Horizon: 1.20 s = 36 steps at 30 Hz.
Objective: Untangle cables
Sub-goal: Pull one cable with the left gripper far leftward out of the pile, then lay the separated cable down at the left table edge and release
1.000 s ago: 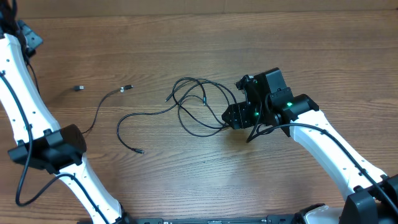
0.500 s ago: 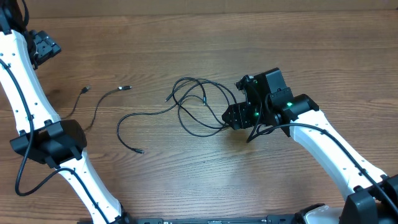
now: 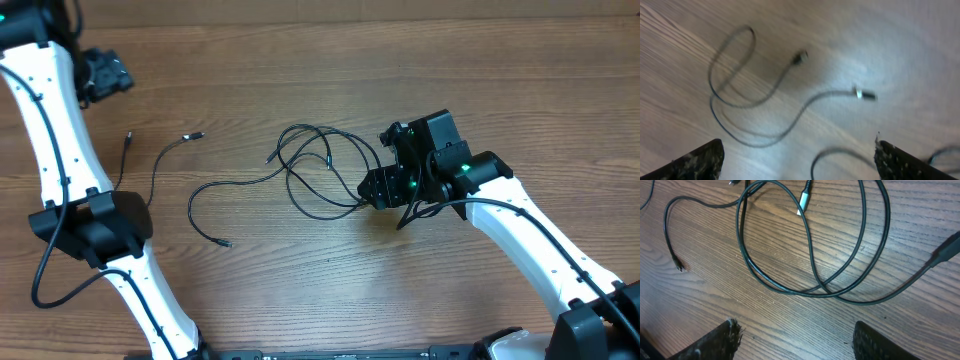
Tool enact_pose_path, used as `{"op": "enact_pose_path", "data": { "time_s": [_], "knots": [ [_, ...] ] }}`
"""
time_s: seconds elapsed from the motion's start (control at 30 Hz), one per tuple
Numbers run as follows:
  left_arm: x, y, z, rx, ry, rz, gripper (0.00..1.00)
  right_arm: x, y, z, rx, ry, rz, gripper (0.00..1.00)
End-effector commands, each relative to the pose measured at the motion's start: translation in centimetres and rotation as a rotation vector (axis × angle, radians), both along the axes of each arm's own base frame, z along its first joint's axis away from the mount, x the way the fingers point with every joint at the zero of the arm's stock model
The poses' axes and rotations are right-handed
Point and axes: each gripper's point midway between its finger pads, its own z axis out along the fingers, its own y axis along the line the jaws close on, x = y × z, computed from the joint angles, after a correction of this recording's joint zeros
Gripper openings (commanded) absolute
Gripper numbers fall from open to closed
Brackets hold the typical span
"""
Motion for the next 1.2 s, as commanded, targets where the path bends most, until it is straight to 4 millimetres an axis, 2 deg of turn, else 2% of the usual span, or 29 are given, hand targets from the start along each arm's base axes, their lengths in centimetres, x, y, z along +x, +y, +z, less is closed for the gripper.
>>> {"op": "enact_pose_path", "data": {
  "time_s": [0.0,0.13,0.2,0.27,0.47,0.6,0.73,0.83,1.0,1.17],
  "knots": [
    [-2.6,-2.1,1.7,-0.007,0.023,-0.060,0.96,-0.1,-0.1,-0.5,-0.012,0.009,0.000,0.71],
    [-6.4,-3.2,0.9,-0.036,0.110,-0.053,0.97,-0.2,-0.1,-0.6,-0.013,0.013,0.000,0.71],
    [-8.7,-3.8,0.6,-0.047,0.149,-0.030,0.93,-0.2,-0.1,-0.6,-0.013,0.013,0.000,0.71],
    [-10.4,-3.6,0.7,-0.016,0.158,0.002,0.93,-0.2,-0.1,-0.6,-0.013,0.013,0.000,0.71],
    [-11.3,-4.3,1.3,0.030,-0.015,-0.032,1.00,-0.2,-0.1,-0.6,-0.013,0.013,0.000,0.71],
    [-11.6,-4.6,0.2,0.050,-0.090,-0.038,0.98,-0.2,-0.1,-0.6,-0.013,0.013,0.000,0.71],
    [-11.4,-4.5,-2.4,0.056,-0.129,-0.014,0.98,-0.3,-0.1,-0.6,-0.014,0.016,0.000,0.71],
    [-11.2,-4.3,-5.7,0.035,-0.124,0.045,0.99,-0.3,-0.2,-0.6,-0.015,0.018,0.000,0.71],
    [-13.2,-4.5,-10.9,-0.023,-0.023,0.197,1.00,-0.5,-0.3,-0.8,-0.025,0.024,-0.003,0.71],
    [-14.8,-5.1,-14.3,-0.108,0.053,0.398,1.00,-0.4,-0.5,-0.8,-0.035,0.022,-0.007,0.71]
  ]
}}
